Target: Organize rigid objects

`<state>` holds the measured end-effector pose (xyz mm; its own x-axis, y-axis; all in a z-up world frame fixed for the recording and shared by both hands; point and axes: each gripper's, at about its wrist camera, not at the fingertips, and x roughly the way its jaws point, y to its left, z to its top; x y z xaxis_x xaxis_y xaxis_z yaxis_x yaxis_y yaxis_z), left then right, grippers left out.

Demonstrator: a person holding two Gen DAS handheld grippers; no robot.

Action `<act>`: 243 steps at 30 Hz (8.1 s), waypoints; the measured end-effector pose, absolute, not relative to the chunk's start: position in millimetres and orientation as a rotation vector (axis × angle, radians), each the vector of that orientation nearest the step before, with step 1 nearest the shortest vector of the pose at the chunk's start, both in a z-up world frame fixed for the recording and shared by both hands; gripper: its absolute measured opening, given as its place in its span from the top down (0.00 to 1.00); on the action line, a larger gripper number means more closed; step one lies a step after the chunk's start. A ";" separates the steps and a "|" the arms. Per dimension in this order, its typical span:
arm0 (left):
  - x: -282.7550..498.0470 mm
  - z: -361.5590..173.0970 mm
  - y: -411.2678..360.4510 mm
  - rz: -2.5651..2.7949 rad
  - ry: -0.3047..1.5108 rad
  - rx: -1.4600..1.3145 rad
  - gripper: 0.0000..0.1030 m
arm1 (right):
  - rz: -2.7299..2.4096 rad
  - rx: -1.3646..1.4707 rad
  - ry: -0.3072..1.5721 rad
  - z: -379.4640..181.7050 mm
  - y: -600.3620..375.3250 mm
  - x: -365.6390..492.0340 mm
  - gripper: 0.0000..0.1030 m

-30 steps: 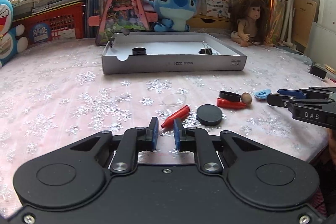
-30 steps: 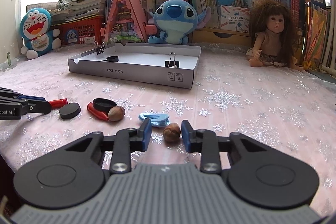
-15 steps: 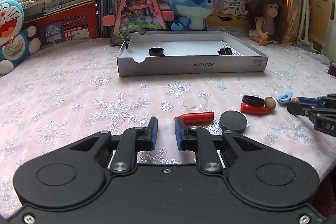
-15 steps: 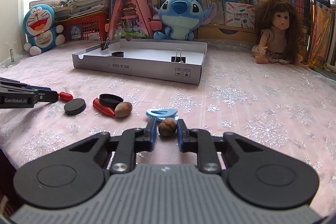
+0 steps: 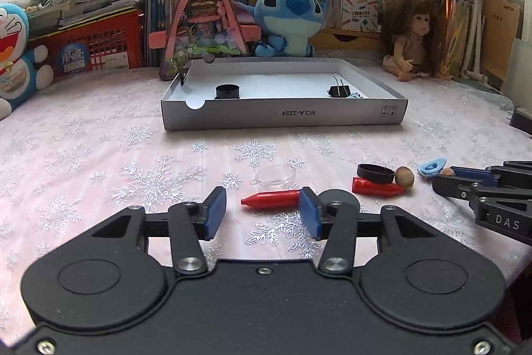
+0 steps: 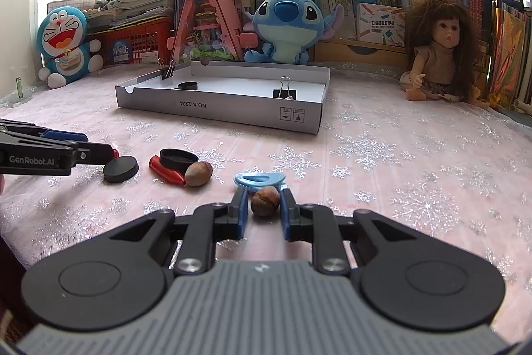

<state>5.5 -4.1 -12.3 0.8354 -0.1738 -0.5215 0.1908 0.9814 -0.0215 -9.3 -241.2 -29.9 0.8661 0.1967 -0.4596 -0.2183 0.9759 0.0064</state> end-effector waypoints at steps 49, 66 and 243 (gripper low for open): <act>-0.4 -11.2 -9.3 -0.173 0.574 0.003 0.66 | 0.145 0.002 0.437 -20.1 -252.6 -8.2 0.78; -15.4 -0.5 3.6 -0.178 0.557 0.018 0.65 | 0.141 0.006 0.449 -24.0 -250.0 -7.7 0.78; 228.1 51.0 -0.9 -0.146 0.616 -0.047 0.19 | 0.186 0.202 0.607 35.4 -245.1 208.2 0.34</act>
<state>228.1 -0.9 51.0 0.8062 -0.1508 -0.5721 0.1225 0.9886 -0.0878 208.2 -245.1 35.4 0.8058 0.2321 -0.5449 -0.1137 0.9635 0.2422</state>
